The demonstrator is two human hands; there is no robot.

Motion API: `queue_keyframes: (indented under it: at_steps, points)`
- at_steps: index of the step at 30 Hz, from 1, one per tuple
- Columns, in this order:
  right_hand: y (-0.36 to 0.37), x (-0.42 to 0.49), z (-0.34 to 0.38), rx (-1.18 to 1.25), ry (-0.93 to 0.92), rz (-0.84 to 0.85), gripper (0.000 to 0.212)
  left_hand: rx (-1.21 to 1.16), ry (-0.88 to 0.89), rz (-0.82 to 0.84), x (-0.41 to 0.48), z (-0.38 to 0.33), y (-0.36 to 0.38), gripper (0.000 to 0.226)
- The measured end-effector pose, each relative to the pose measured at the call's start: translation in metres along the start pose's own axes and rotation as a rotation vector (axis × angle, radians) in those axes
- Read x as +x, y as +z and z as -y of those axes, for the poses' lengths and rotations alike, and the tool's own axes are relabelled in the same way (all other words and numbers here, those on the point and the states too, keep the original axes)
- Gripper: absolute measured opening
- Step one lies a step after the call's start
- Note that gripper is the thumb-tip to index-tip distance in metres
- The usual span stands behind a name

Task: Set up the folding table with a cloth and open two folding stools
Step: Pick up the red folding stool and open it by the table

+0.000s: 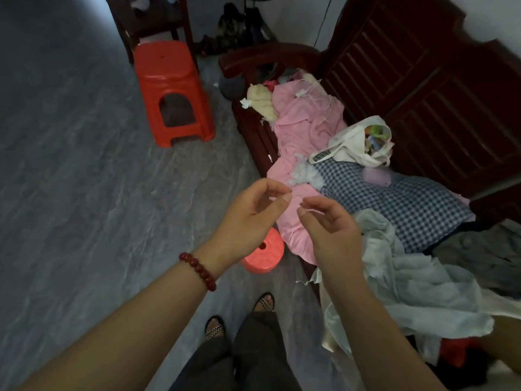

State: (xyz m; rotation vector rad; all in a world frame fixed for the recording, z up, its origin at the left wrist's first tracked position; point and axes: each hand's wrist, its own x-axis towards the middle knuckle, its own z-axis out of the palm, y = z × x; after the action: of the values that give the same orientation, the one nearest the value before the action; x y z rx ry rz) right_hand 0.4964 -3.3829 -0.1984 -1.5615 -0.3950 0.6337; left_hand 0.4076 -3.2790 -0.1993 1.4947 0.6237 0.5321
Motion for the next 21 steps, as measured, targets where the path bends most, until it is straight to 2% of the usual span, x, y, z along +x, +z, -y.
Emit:
queue_keyframes:
  at_steps: [10, 18, 21]
  points:
    - [0.014, 0.132, -0.124, -0.077, 0.001, 0.127, 0.023, 0.046, 0.016, -0.095, 0.106, 0.139, -0.001, 0.010]
    - [0.031, 0.182, -0.246, -0.104, 0.078, 0.097, 0.025, 0.180, -0.065, 0.002, 0.148, 0.268, -0.014, 0.007]
    - [0.033, 0.188, -0.288, -0.145, 0.149, 0.075, 0.022, 0.179, -0.157, 0.014, 0.155, 0.313, -0.018, 0.007]
